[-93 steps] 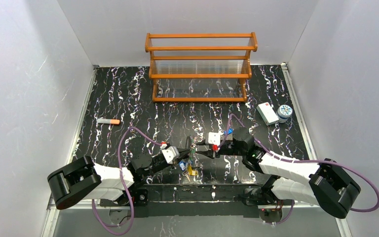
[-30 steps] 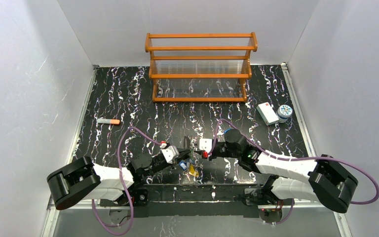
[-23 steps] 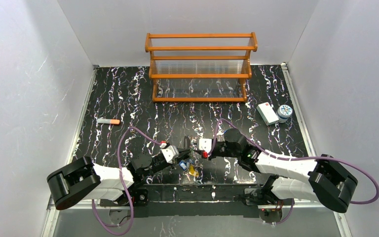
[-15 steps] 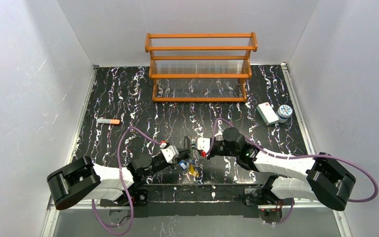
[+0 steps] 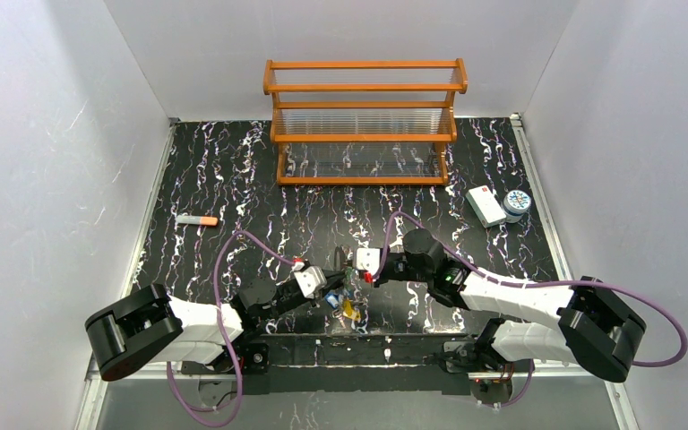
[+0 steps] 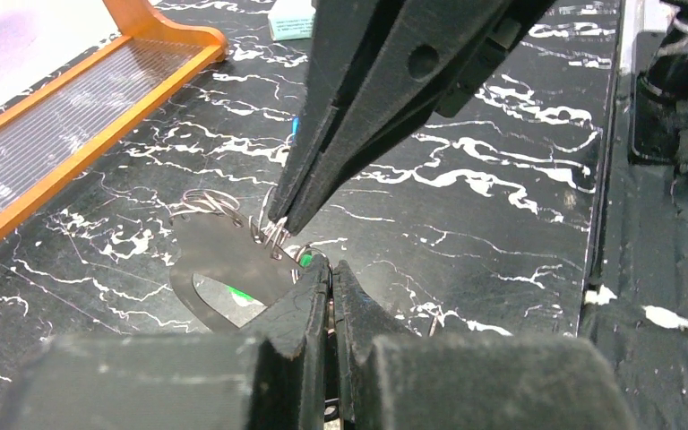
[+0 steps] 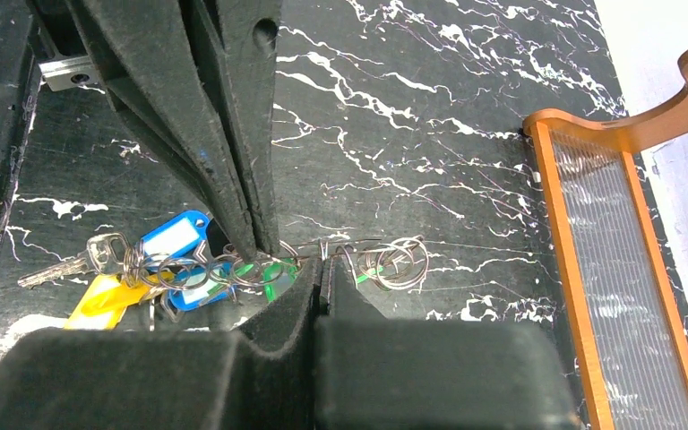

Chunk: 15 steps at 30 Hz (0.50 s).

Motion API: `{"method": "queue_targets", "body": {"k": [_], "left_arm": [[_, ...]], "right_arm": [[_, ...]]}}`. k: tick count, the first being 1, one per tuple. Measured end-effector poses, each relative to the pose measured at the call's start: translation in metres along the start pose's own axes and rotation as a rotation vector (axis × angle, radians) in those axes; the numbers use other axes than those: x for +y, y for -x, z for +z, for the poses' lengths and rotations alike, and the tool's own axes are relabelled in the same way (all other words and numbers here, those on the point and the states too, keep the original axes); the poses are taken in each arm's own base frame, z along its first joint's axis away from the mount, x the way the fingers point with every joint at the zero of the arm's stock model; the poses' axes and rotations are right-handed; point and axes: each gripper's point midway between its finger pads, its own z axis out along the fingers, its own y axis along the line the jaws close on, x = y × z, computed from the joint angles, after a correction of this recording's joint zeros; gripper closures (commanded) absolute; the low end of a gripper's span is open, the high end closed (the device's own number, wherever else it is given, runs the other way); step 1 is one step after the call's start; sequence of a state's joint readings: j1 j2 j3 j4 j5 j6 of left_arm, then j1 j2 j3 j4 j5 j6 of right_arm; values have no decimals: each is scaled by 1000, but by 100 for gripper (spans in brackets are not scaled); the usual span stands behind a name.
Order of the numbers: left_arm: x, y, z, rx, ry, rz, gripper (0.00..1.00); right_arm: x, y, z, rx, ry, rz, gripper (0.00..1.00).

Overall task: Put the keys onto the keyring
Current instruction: Adjust the key on the keyring.

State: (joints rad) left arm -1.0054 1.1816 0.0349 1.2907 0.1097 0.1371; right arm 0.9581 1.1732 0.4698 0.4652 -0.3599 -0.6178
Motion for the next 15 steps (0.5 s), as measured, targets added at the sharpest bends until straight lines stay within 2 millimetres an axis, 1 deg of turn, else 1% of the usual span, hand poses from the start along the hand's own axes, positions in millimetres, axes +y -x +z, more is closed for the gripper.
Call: {"method": "queue_targets", "body": {"k": [1, 2, 4, 7, 10, 13, 15], "left_arm": [[-1, 0, 0, 2, -8, 9, 98], [-3, -2, 0, 8, -20, 22, 93], [-5, -3, 3, 21, -45, 53, 80], [-9, -11, 4, 64, -83, 87, 61], [-11, -17, 1, 95, -99, 113, 56], [-7, -12, -1, 89, -82, 130, 55], [-1, -5, -2, 71, -54, 139, 55]], "right_arm": [[0, 0, 0, 1, -2, 2, 99], [0, 0, 0, 2, -3, 7, 99], [-1, 0, -1, 4, -9, 16, 99], [-3, 2, -2, 2, -21, 29, 99], [-3, 4, -4, -4, -28, 51, 99], [0, 5, -9, -14, -35, 79, 99], [3, 4, -12, -19, -35, 105, 99]]}}
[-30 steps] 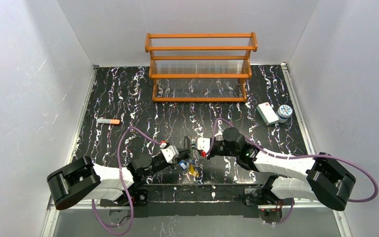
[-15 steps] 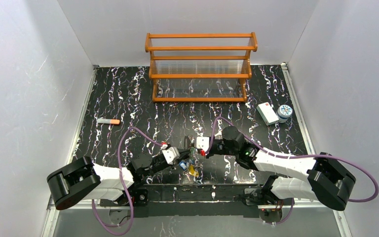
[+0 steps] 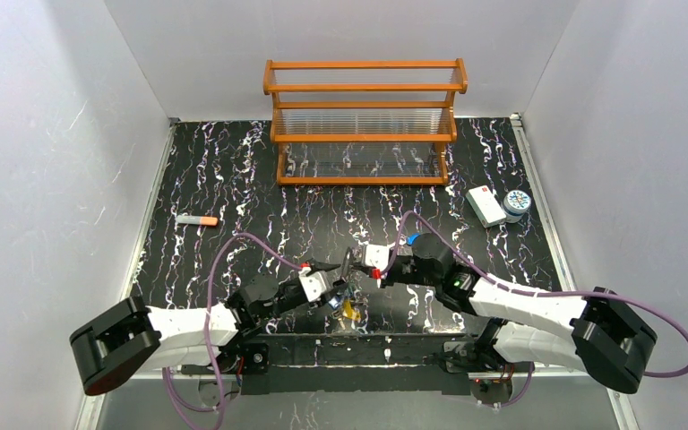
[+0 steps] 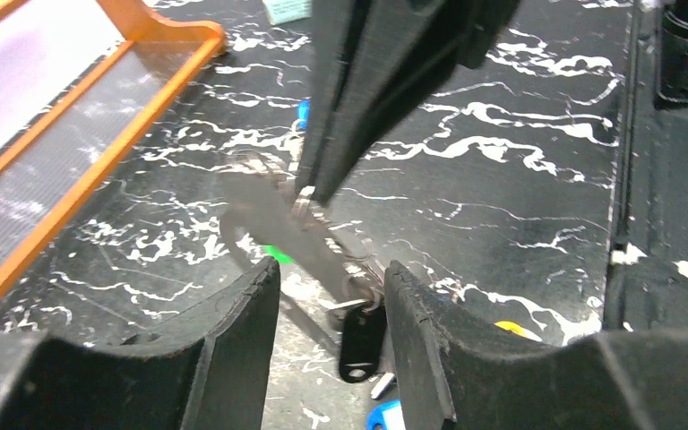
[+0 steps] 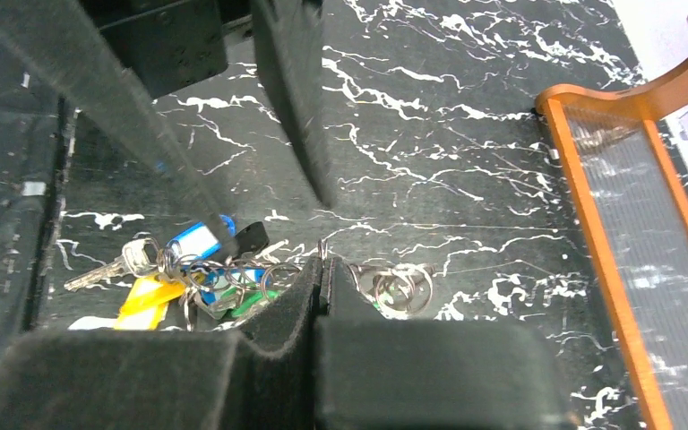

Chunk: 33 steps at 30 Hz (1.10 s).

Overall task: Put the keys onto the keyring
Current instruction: Adjust the key on the keyring.

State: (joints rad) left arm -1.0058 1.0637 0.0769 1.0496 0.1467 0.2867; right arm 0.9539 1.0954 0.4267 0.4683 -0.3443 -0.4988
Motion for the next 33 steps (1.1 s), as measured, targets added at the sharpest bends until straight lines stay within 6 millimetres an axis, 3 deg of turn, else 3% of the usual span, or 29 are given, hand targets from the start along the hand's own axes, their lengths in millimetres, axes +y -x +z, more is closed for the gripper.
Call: {"method": "queue_targets", "body": {"k": [9, 17, 27, 33], "left_arm": [[24, 15, -9, -37, 137, -20, 64], [17, 8, -9, -20, 104, -31, 68], [5, 4, -6, -11, 39, -27, 68], [3, 3, -6, -7, 29, -26, 70]], "right_arm": [[11, -2, -8, -15, 23, 137, 99], [18, -1, -10, -22, 55, 263, 99], [12, -10, -13, 1, 36, 318, 99], [0, -11, 4, 25, 58, 295, 99]]}}
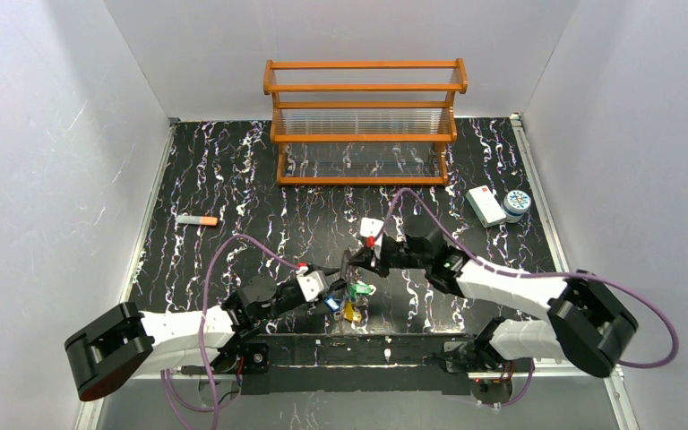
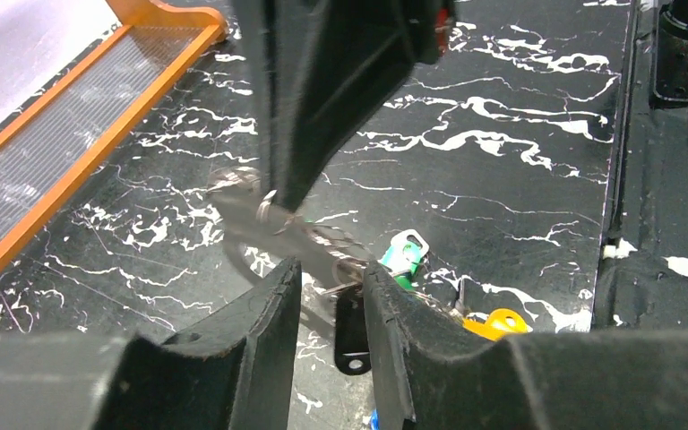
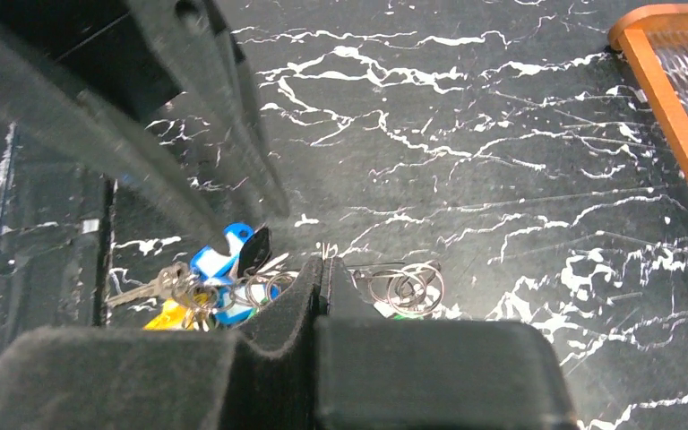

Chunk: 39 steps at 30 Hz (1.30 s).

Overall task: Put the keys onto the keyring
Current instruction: Adjust the key on the keyring.

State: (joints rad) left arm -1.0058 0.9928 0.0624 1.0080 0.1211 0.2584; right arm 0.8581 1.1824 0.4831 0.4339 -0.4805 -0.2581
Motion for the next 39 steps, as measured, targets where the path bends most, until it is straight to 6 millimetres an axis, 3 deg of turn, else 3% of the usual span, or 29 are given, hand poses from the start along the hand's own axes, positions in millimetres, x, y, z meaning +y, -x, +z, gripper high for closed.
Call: {"method": "queue_targets", "body": {"k": [5, 10, 14, 17, 23, 30, 39], "left_arm": [[0, -5, -2, 29, 3, -5, 69], [9, -6, -6, 46, 55, -7, 67], [23, -9, -13, 75, 133, -6, 68], [30, -14, -19, 113, 171, 1, 69], [33, -21, -25, 175, 179, 31, 71], [24, -30, -25, 212, 122, 55, 71], [16, -25, -14, 188, 69, 51, 72]], "right_arm": [[-17, 3, 24, 32, 26, -1, 99], [-30, -10, 39, 65, 48, 38, 99], [-24, -32, 45, 113, 98, 91, 99], [-18, -38, 45, 126, 128, 107, 99], [-12, -31, 43, 101, 166, 76, 99], [-7, -9, 36, 52, 191, 39, 99], [2, -2, 31, 19, 242, -6, 99]]}}
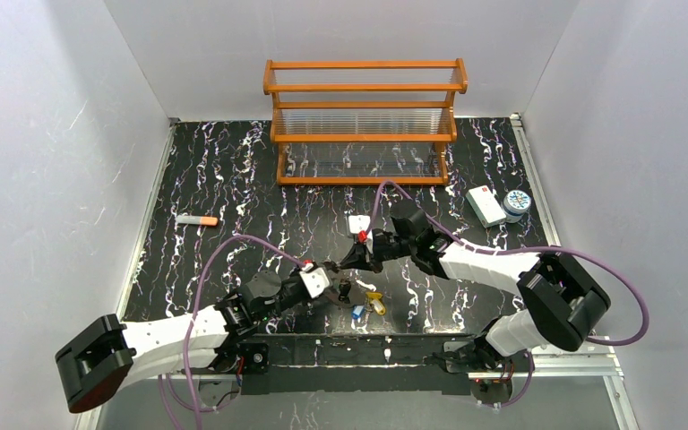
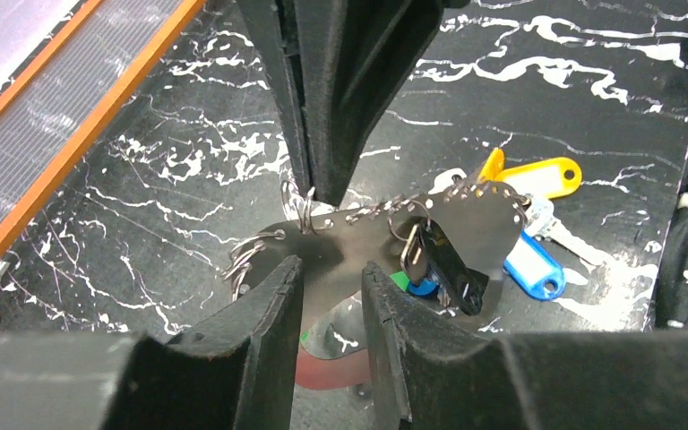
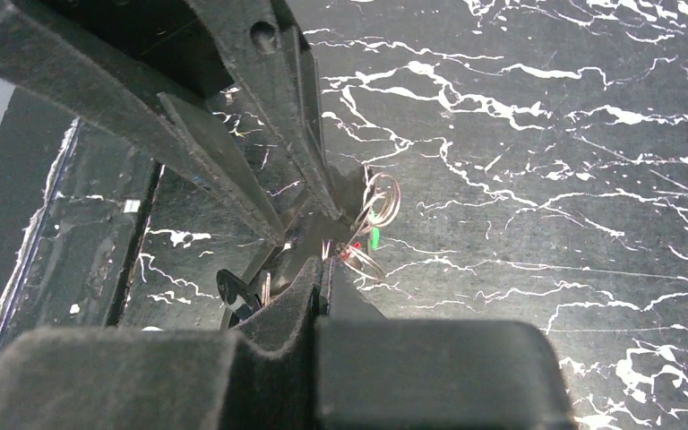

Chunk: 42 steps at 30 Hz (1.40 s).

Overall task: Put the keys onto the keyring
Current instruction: Adjust the key on the keyring.

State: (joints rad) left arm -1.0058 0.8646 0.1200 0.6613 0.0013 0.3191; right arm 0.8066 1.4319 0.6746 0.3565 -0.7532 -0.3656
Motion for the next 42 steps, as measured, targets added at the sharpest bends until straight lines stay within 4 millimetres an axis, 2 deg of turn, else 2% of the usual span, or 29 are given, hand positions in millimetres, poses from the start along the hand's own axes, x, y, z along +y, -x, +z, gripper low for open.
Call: {"method": "queue_targets", "body": {"k": [6, 10, 21, 26, 28, 30, 37, 42], "left_arm": [[1, 17, 3, -69, 3, -17, 75], [-3, 27, 4, -111, -27, -22, 81], [-9, 27, 6, -122, -57, -19, 100], [-8, 29, 6, -127, -55, -20, 98], [-8, 31, 6, -133, -53, -22, 79], [-7, 33, 4, -142, -51, -23, 77], [-6, 38, -3, -178, -37, -40, 88], [-12, 35, -2, -171, -67, -42, 91]], "right_arm": [[9, 5, -4, -24, 39, -42, 99], [15, 8, -3, -40, 73, -62, 99], [21, 8, -5, -50, 112, -70, 99], [22, 9, -6, -53, 115, -79, 99], [23, 10, -7, -56, 113, -85, 99], [24, 12, -8, -59, 109, -93, 99], [25, 16, -10, -70, 114, -124, 99], [28, 17, -10, -77, 129, -136, 99]]}}
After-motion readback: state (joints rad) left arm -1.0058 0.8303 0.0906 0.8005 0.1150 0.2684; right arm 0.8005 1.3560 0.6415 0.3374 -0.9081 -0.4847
